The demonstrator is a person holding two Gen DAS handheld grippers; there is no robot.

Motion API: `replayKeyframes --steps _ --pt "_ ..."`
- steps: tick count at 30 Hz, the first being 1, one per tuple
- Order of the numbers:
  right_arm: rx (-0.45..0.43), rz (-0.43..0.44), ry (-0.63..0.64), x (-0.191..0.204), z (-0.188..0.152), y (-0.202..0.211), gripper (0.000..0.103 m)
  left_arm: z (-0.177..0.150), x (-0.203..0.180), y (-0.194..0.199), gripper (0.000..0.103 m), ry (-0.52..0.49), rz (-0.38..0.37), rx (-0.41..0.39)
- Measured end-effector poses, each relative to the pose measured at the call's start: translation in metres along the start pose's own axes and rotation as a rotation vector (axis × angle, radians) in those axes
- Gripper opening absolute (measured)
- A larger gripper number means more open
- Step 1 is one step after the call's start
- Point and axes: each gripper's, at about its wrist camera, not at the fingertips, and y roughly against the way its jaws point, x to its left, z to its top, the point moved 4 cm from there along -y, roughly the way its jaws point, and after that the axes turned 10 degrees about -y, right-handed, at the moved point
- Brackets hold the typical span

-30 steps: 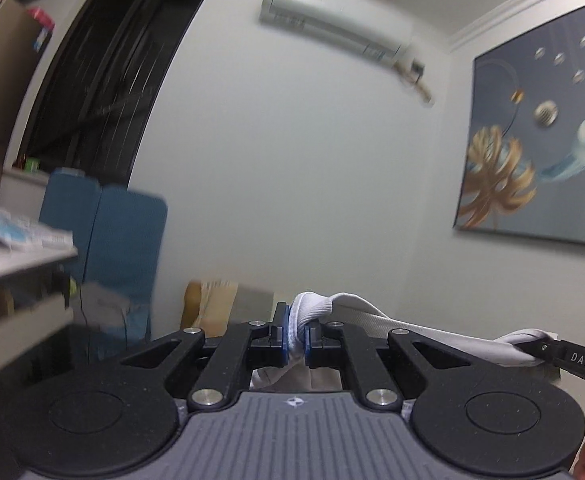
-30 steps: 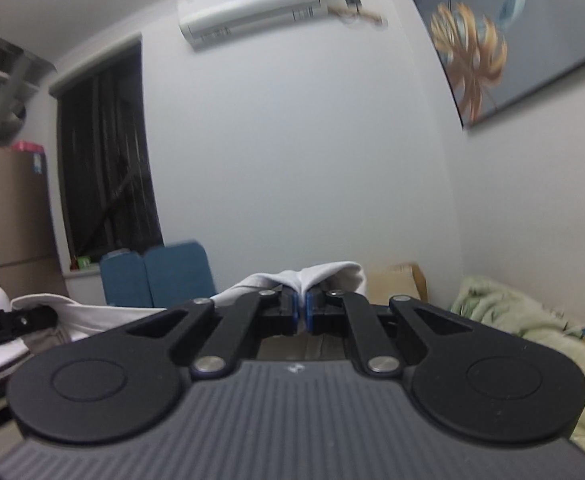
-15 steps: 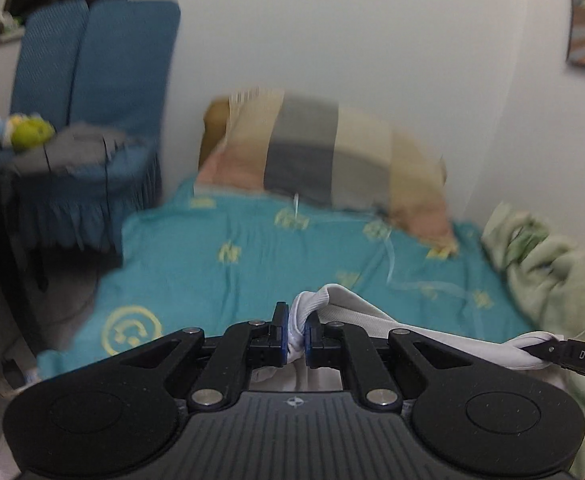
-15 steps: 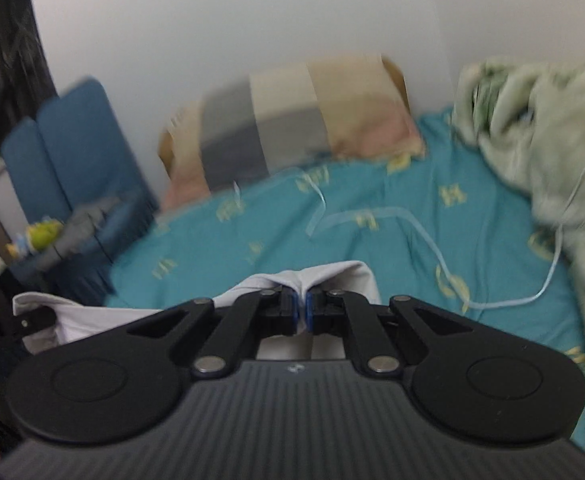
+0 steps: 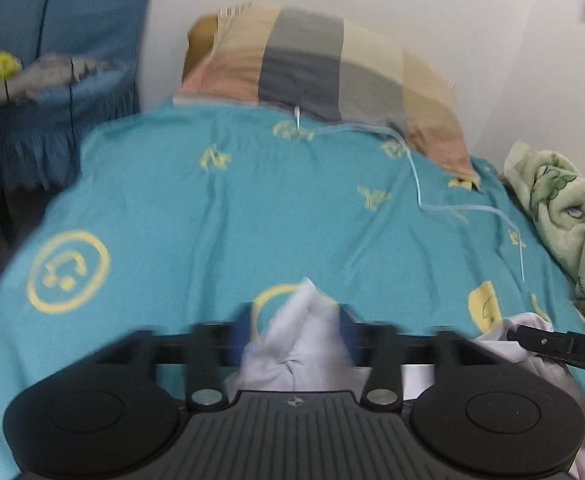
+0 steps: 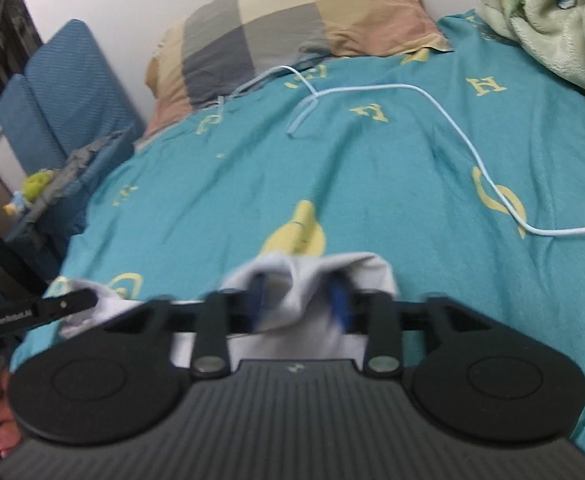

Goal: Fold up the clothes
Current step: 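Lower the white garment onto the bed and open both grippers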

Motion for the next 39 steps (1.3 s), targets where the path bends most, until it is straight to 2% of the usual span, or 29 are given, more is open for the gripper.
replayKeyframes --steps 1,3,6,8,11,18,24,28,31,34,39 --pt "0.002 0.009 0.006 0.004 0.001 0.003 0.078 0.000 0.000 0.006 0.063 -0.005 -0.004 0.001" --pt "0.000 0.006 0.036 0.012 0.000 0.014 0.082 0.000 0.002 0.022 0.063 0.001 -0.020 0.006" --pt "0.009 -0.010 0.057 0.021 -0.002 0.033 0.082 0.000 -0.005 0.062 0.064 -0.009 -0.031 -0.006" --pt "0.003 -0.044 0.056 0.025 -0.005 0.054 0.082 0.001 -0.013 0.108 0.068 -0.014 -0.018 -0.025" --pt "-0.021 -0.049 0.056 0.033 -0.014 0.098 0.082 -0.005 -0.022 0.183 0.070 0.007 -0.015 -0.041" --pt "-0.087 -0.011 0.052 0.047 -0.060 0.222 0.082 -0.049 -0.032 0.318 0.069 0.009 -0.005 -0.069" --pt "-0.126 0.004 0.071 0.061 -0.109 0.311 0.082 -0.095 -0.048 0.411 0.069 0.018 0.009 -0.098" --pt "-0.157 0.003 0.093 0.066 -0.138 0.353 0.082 -0.126 -0.053 0.450 0.069 0.020 0.019 -0.101" --pt "-0.175 0.027 0.066 0.063 -0.158 0.375 0.082 -0.153 -0.051 0.467 0.069 0.072 -0.004 -0.109" --pt "-0.171 0.030 0.040 0.058 -0.173 0.385 0.082 -0.179 -0.049 0.465 0.068 0.102 0.009 -0.079" --pt "-0.199 0.039 0.051 0.059 -0.178 0.390 0.082 -0.188 -0.058 0.461 0.067 0.063 0.039 -0.055"
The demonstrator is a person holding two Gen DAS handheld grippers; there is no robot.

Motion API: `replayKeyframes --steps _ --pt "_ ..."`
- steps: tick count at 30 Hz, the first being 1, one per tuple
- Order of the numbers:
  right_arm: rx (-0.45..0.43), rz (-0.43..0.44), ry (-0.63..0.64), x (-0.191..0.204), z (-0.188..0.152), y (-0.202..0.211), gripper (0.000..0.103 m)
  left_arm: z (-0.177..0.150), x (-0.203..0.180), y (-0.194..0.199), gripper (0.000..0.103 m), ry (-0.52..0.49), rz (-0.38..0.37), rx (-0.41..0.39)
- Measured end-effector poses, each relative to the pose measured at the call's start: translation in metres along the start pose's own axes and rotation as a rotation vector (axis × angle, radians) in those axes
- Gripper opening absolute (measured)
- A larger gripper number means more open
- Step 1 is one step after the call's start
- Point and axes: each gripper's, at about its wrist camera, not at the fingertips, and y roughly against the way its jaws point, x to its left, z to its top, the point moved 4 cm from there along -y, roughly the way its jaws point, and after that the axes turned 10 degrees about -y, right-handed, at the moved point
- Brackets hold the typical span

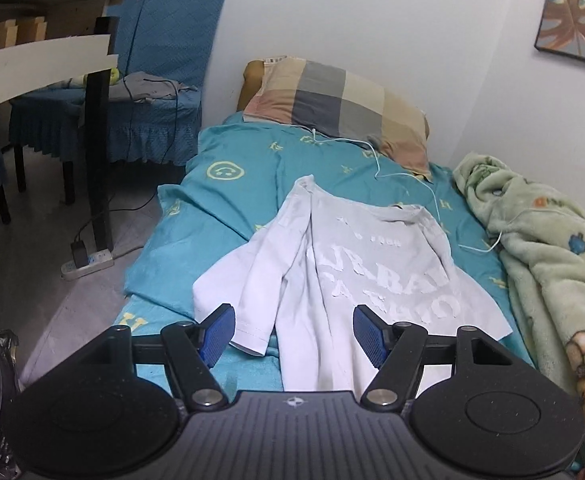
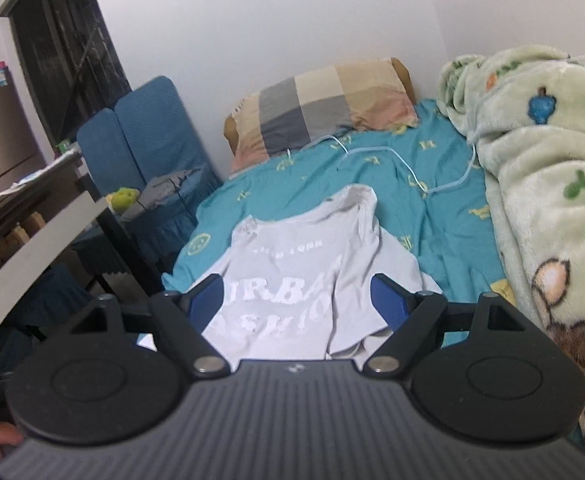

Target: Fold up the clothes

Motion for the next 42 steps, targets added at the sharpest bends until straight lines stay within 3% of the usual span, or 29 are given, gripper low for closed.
replayKeyframes --steps 12,21,27,28,30,32,38,42 --pt "0.021 0.000 0.014 0.005 -0.009 -0.008 0.082 -0.002 0.007 -0.026 0.068 0.038 0.064 0.045" --pt "0.034 -0.054 -0.099 -0.013 -0.007 -0.002 0.082 0.000 0.015 -0.072 0.070 0.008 0.110 0.101" --pt "0.063 -0.032 -0.165 -0.022 -0.006 -0.011 0.082 0.003 0.030 -0.109 0.067 0.017 0.124 0.115" --pt "0.067 -0.026 -0.170 -0.023 -0.006 -0.014 0.082 0.003 0.032 -0.114 0.065 0.024 0.126 0.117" --pt "0.084 -0.026 -0.180 -0.024 -0.008 -0.020 0.082 0.002 0.037 -0.124 0.045 0.040 0.128 0.128" --pt "0.107 -0.019 -0.197 -0.025 -0.009 -0.025 0.082 0.002 0.043 -0.130 0.007 0.045 0.126 0.140" --pt "0.125 -0.011 -0.204 -0.023 -0.013 -0.022 0.082 0.035 0.072 -0.109 0.002 0.176 0.116 -0.009" --pt "0.138 -0.020 -0.209 -0.025 -0.015 -0.024 0.082 0.070 0.098 -0.110 0.002 0.255 0.100 -0.037"
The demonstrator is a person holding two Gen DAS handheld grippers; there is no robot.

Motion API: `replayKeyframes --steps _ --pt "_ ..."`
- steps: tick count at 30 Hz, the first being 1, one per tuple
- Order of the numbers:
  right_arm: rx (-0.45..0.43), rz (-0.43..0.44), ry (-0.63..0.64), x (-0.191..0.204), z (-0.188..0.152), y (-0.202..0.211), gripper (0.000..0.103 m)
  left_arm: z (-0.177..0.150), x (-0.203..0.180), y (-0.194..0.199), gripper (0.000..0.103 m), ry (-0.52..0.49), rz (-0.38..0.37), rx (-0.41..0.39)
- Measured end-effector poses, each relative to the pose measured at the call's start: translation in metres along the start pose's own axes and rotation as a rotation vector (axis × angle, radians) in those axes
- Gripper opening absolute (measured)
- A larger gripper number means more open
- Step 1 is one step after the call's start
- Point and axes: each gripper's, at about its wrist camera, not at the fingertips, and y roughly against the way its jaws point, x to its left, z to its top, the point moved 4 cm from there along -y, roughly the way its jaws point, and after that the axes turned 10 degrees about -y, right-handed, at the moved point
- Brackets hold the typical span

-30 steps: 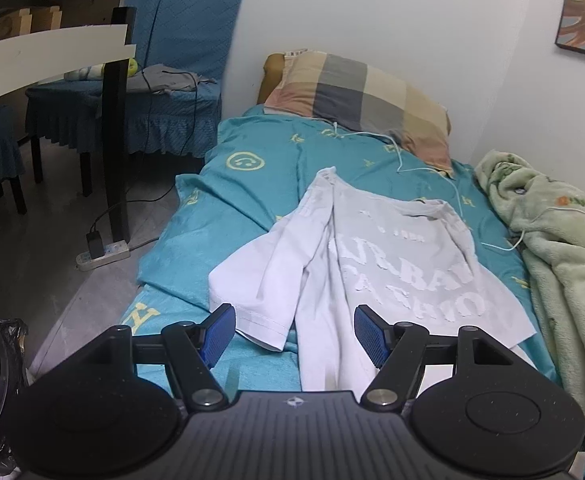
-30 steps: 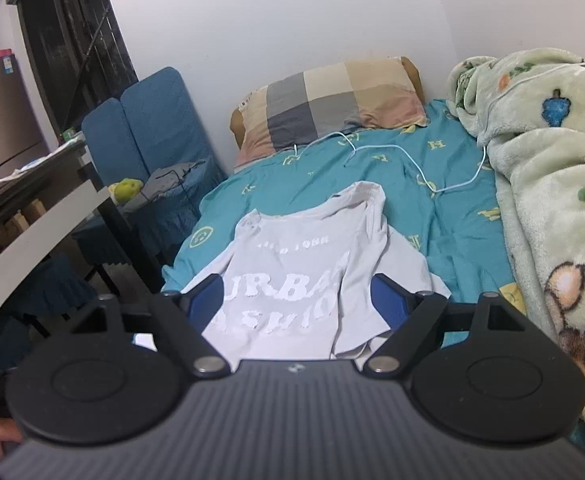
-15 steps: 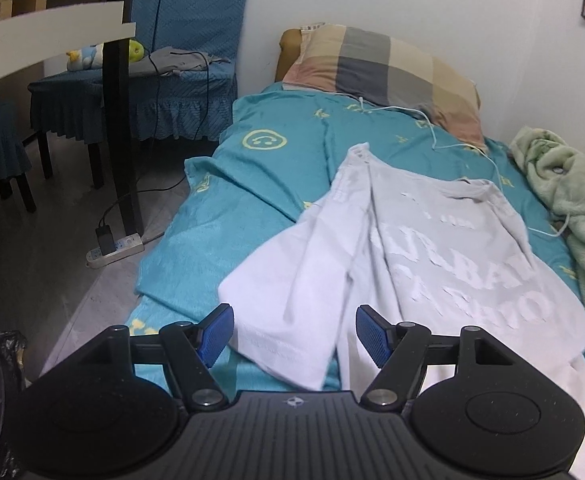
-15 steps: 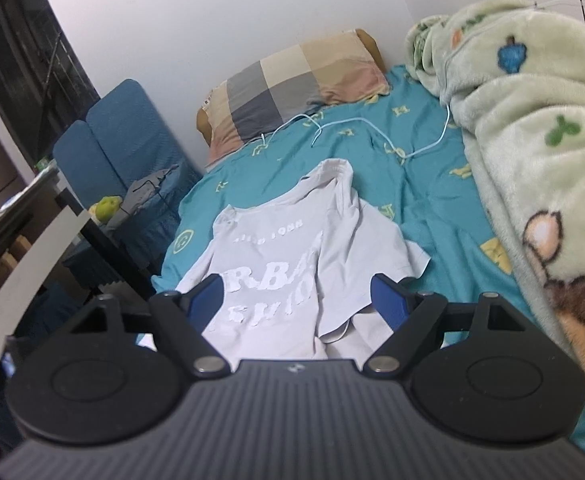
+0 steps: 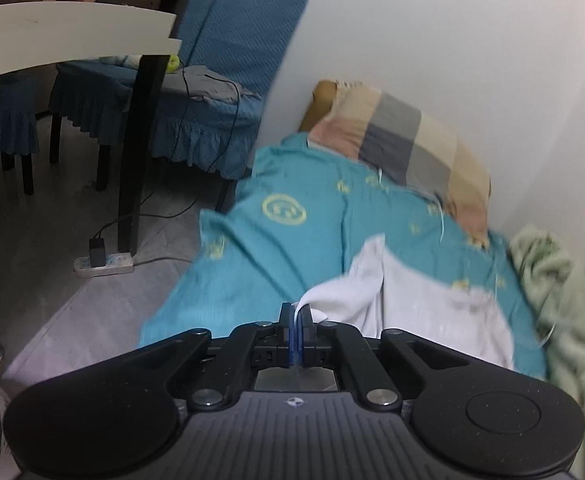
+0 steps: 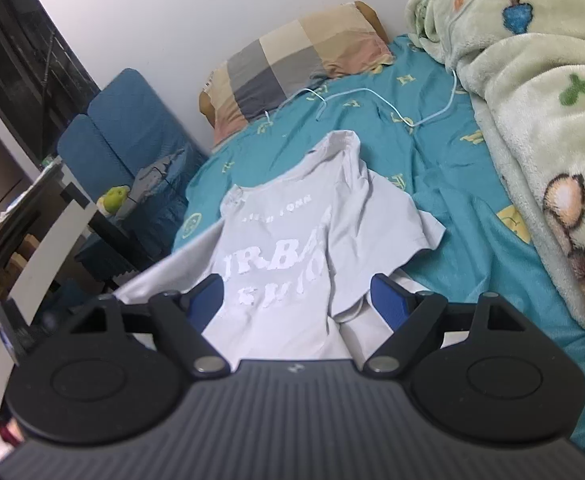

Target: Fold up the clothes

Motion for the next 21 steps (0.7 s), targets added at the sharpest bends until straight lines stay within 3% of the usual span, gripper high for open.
replayKeyframes --steps 7,13,17,21 --pt "0.031 -0.025 0.004 -0.002 -0.003 -0.015 0.082 0.062 0.038 -0.049 0.002 0.071 0.094 0.032" --pt "0.058 -0.055 0.001 -0.005 -0.002 -0.040 0.082 0.097 0.072 -0.108 0.002 0.086 0.173 0.051" --pt "0.072 -0.072 0.010 -0.006 0.001 -0.061 0.082 0.086 0.087 -0.162 0.002 0.096 0.196 0.111" --pt "0.075 -0.098 0.017 -0.010 0.002 -0.077 0.082 0.060 0.105 -0.202 0.003 0.195 0.170 0.171"
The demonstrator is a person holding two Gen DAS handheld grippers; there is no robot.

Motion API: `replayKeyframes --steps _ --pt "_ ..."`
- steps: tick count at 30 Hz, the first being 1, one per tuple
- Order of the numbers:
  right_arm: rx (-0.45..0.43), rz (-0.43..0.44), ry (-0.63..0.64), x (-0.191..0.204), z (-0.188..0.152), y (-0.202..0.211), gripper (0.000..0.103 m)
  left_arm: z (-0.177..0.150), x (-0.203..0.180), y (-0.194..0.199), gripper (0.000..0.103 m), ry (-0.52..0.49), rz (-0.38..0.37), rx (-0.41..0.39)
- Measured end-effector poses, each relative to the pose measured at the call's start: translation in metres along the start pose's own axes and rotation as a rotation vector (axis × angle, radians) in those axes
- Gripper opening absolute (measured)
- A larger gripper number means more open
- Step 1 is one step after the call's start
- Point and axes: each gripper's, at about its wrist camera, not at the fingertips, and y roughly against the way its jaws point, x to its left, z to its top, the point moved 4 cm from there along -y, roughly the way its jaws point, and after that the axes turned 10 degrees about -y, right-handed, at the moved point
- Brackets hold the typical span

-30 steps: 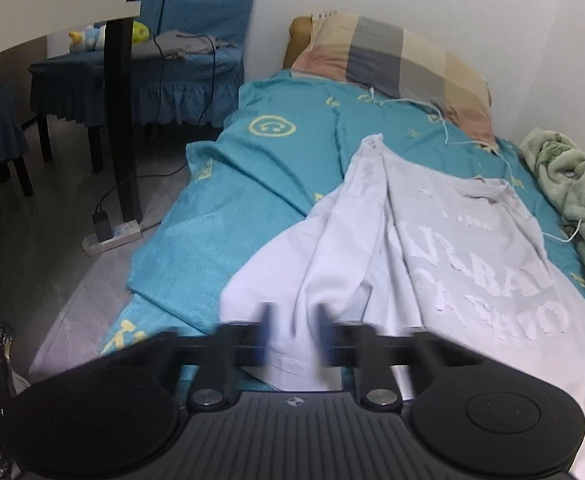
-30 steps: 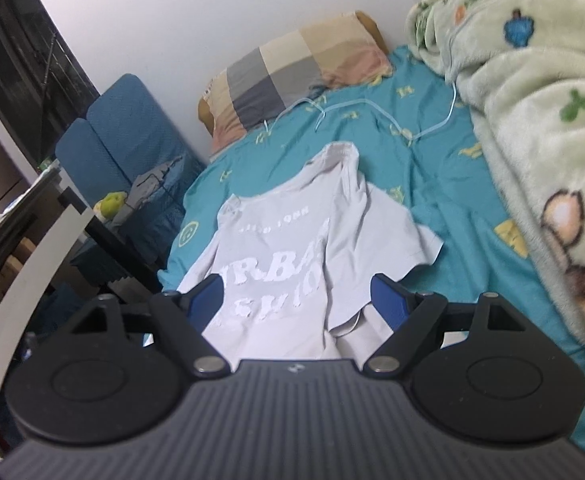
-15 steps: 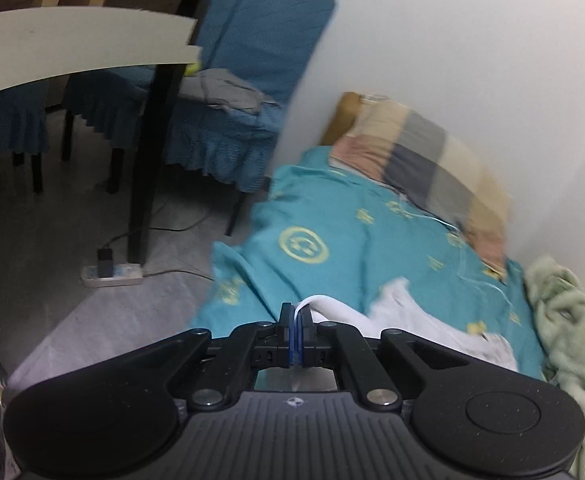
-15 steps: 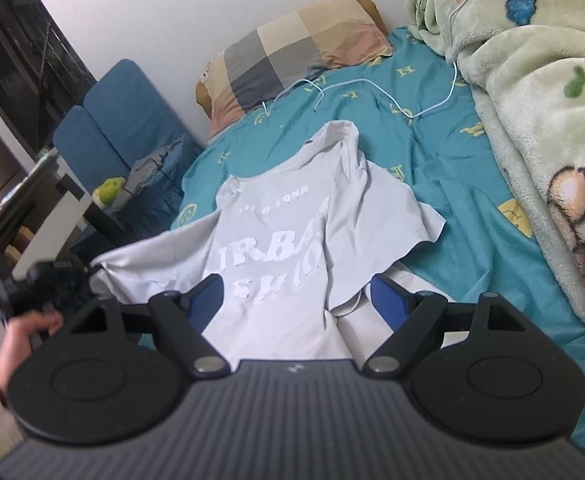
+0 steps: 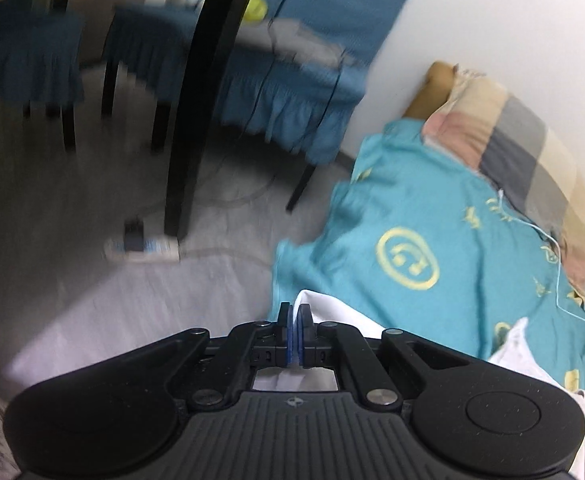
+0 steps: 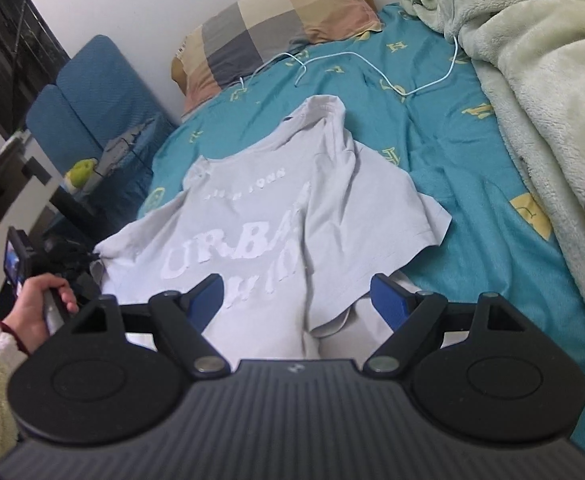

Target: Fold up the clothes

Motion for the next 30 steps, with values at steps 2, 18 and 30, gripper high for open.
replayKeyframes --steps 2,18,30 --pt "0.014 -0.008 -0.011 -0.002 0.000 -0.008 0.082 -0.009 0.007 -0.012 0.012 0.055 -0.037 0.031" --pt "-0.008 0.012 -0.034 -0.006 -0.002 0.013 0.082 -0.094 0.072 0.050 0.057 0.433 -0.216 0.076" --pt "0.013 -0.023 -0.009 -0.006 -0.007 0.001 0.082 -0.096 0.042 0.043 0.005 0.304 -0.286 0.027"
